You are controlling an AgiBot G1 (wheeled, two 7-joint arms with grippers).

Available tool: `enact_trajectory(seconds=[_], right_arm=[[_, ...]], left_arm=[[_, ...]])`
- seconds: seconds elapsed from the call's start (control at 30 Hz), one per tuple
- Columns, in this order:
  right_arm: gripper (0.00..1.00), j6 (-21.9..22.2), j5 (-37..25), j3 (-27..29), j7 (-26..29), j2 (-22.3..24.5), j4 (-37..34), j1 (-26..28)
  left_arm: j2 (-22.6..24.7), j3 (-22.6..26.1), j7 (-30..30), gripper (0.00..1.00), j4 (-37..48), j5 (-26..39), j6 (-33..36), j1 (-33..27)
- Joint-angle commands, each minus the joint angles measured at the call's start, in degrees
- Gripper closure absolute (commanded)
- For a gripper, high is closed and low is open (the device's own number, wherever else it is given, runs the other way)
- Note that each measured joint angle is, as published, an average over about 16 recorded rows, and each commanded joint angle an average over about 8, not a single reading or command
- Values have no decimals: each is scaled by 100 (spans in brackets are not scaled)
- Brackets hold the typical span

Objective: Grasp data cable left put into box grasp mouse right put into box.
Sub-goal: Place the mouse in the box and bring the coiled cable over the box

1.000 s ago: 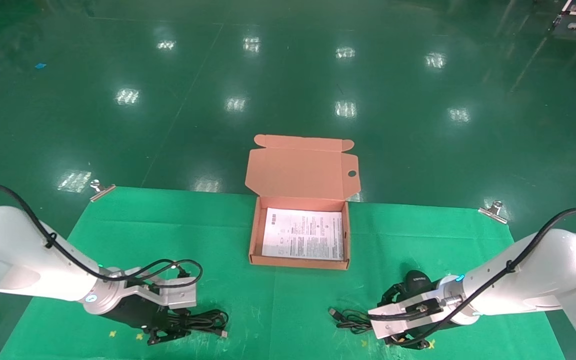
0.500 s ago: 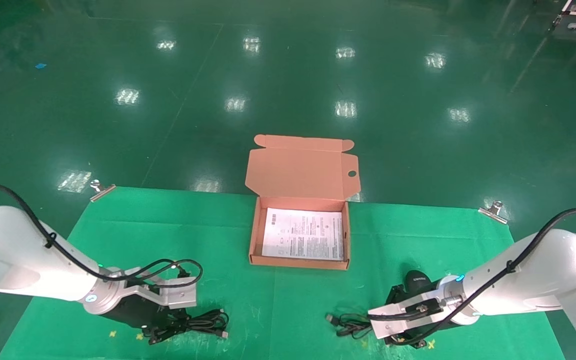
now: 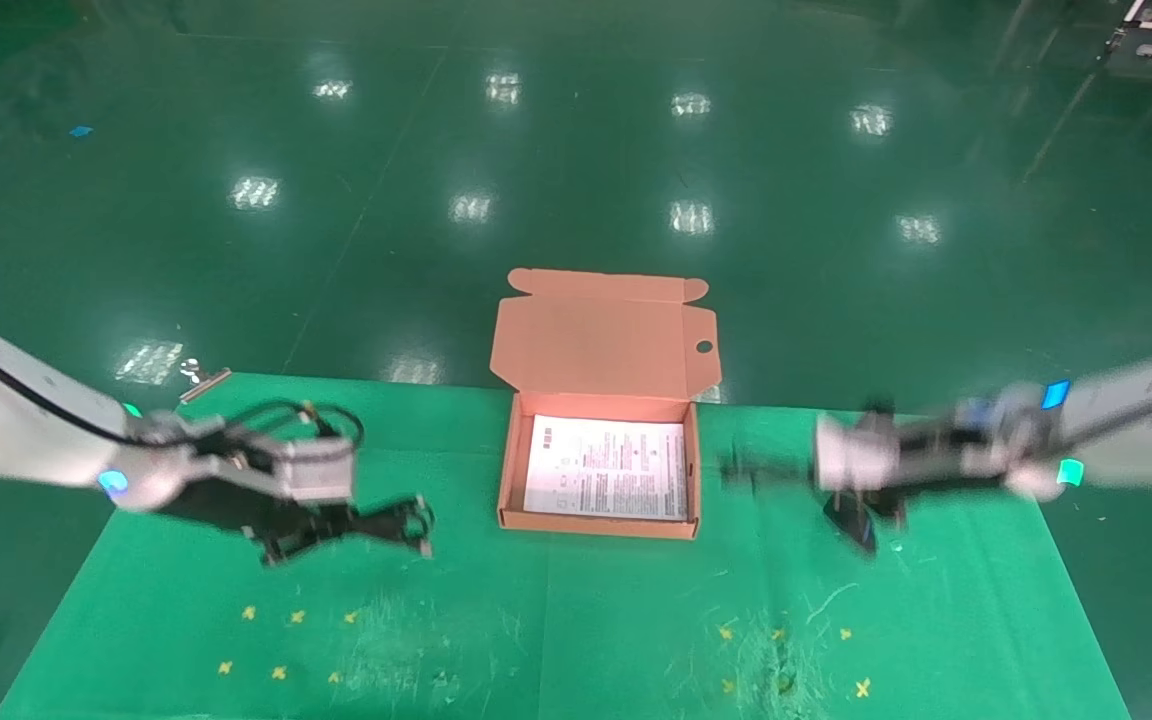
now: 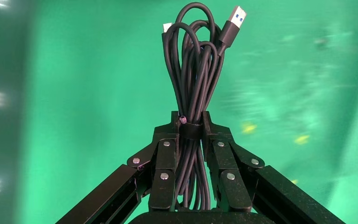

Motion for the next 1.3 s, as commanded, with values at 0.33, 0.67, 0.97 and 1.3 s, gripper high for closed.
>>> enact_trajectory(seconds=[0.33, 0.67, 0.97, 1.3], right_arm=[[100, 625, 478, 555, 103, -277, -211, 1078], [100, 1062, 814, 728, -464, -1189, -1289, 1753], [100, 1026, 940, 746, -1139, -1652, -2009, 2069], [100, 986, 935, 684, -1291, -1750, -2011, 1908]], left_arm=[[-248, -24, -1147, 100, -1614, 710, -916, -366], [108, -135, -1516, 100, -1729, 1009, -1667, -586], [392, -210, -1394, 100, -1203, 974, -1967, -751], [281, -122, -1502, 100, -1123, 1117, -1850, -648]])
